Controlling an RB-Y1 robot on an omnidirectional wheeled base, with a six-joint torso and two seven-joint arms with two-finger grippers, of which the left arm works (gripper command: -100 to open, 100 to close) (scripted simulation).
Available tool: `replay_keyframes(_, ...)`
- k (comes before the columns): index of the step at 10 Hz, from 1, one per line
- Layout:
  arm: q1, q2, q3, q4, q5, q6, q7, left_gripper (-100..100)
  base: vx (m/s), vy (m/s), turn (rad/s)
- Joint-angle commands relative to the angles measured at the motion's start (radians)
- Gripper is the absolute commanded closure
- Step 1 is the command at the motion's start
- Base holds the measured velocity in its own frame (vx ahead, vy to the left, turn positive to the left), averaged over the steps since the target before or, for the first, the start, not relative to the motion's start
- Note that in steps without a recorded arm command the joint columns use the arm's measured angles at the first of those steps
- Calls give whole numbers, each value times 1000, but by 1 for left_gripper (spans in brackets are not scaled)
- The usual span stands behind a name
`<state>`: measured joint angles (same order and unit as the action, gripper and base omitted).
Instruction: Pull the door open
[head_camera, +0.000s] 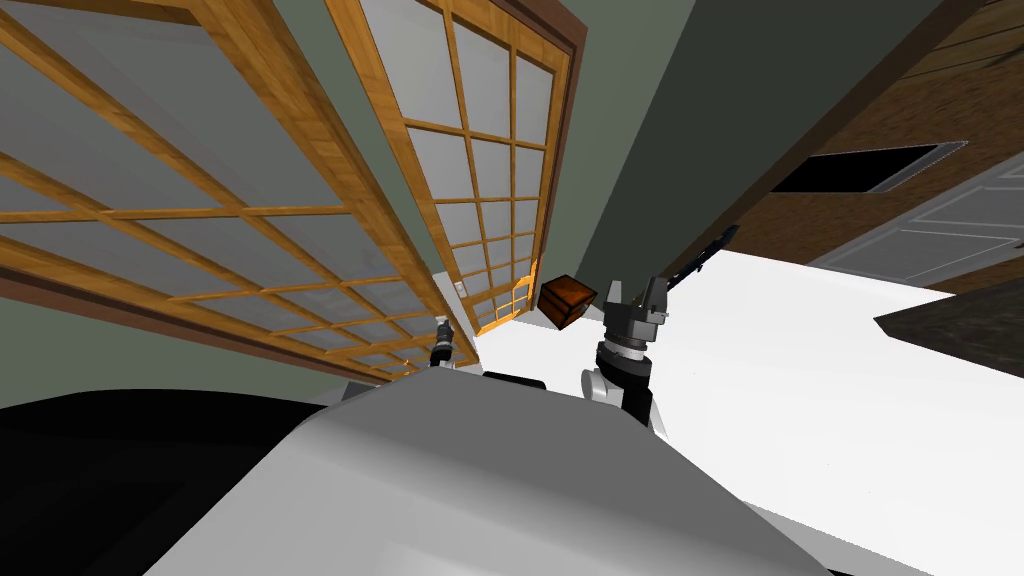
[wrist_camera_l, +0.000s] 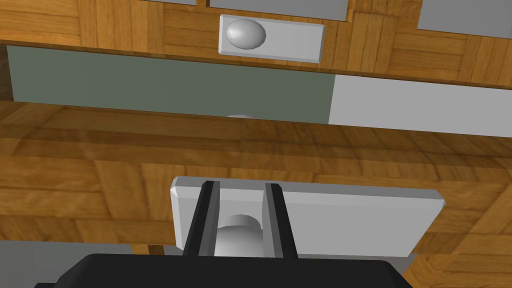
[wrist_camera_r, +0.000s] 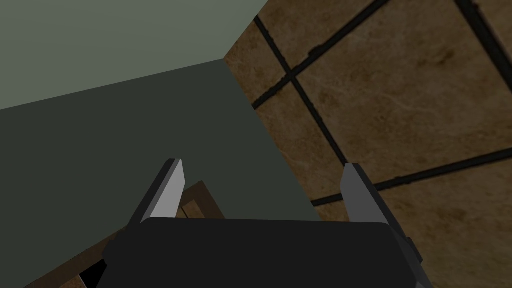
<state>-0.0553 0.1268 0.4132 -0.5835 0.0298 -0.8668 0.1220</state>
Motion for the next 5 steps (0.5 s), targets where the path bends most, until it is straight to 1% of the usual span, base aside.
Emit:
replay_keyframes(1, 7, 25, 20, 42, 10, -3, 3, 100, 15, 13, -13)
replay_keyframes(2, 7, 25, 20, 42, 10, -3, 3, 100, -2, 12, 14)
replay_keyframes(3, 17, -3, -9, -22, 3, 13, 32, 100, -16, -18, -74)
replay_keyframes(5, 15, 0, -17, -19, 12, 12, 75, 100, -42, 1, -62)
